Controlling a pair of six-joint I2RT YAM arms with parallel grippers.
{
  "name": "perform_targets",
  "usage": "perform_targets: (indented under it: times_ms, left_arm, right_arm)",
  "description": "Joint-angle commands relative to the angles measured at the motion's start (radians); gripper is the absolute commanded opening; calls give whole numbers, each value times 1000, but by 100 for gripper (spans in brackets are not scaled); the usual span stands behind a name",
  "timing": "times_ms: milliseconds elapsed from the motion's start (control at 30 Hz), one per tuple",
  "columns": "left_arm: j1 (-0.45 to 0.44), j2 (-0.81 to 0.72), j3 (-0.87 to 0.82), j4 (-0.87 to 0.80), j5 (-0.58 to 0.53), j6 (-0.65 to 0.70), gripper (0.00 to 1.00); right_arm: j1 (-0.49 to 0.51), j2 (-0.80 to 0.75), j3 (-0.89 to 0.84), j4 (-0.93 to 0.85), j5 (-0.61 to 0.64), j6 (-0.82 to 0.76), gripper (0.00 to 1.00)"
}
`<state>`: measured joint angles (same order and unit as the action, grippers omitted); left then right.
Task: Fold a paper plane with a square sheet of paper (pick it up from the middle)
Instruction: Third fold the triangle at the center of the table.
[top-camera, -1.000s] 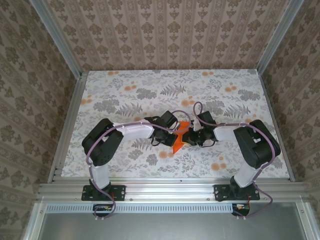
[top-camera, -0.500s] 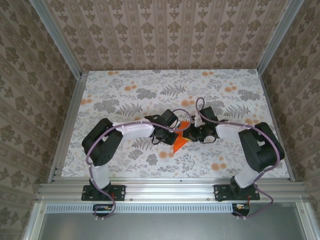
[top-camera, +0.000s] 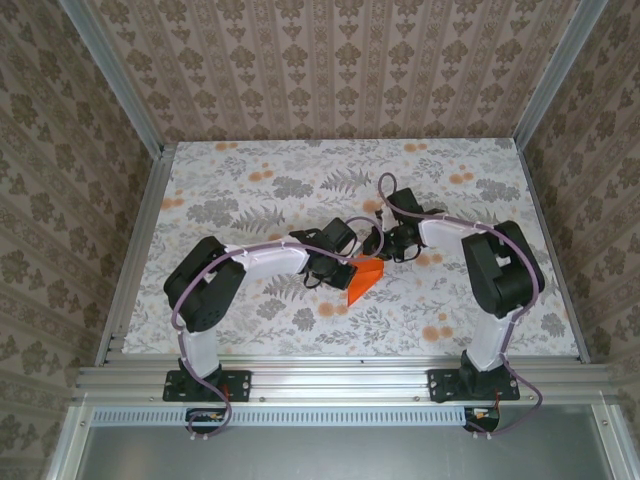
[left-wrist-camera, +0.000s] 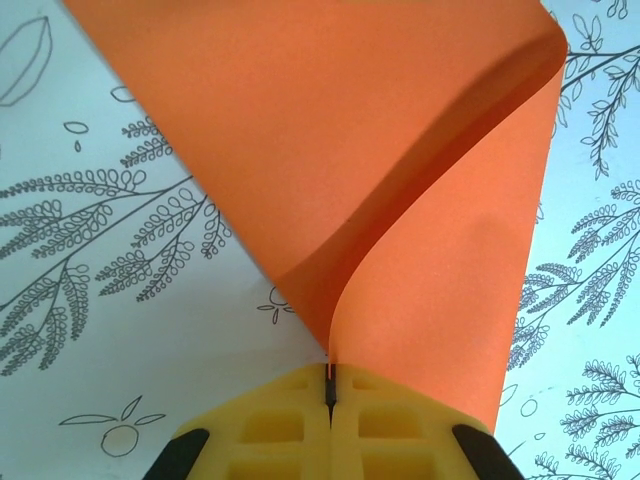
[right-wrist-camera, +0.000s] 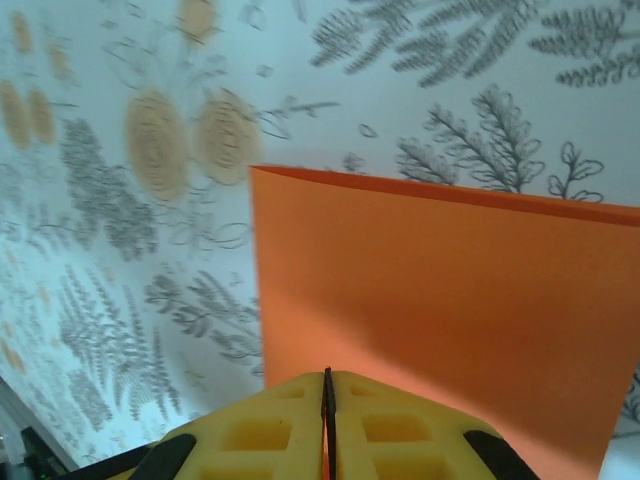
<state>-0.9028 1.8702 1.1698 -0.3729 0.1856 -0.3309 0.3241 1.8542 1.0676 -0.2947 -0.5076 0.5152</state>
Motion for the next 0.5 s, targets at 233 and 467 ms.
perform_targets:
  times_ms: [233,467]
  left_arm:
    - [-3,30,53,-34,14,46,0]
    - [-4,55,61,-38,27,50,0]
  right_arm:
    - [7,80,48,-109,-10,-100,10]
    - [6,79,48,-109,-8,-99,10]
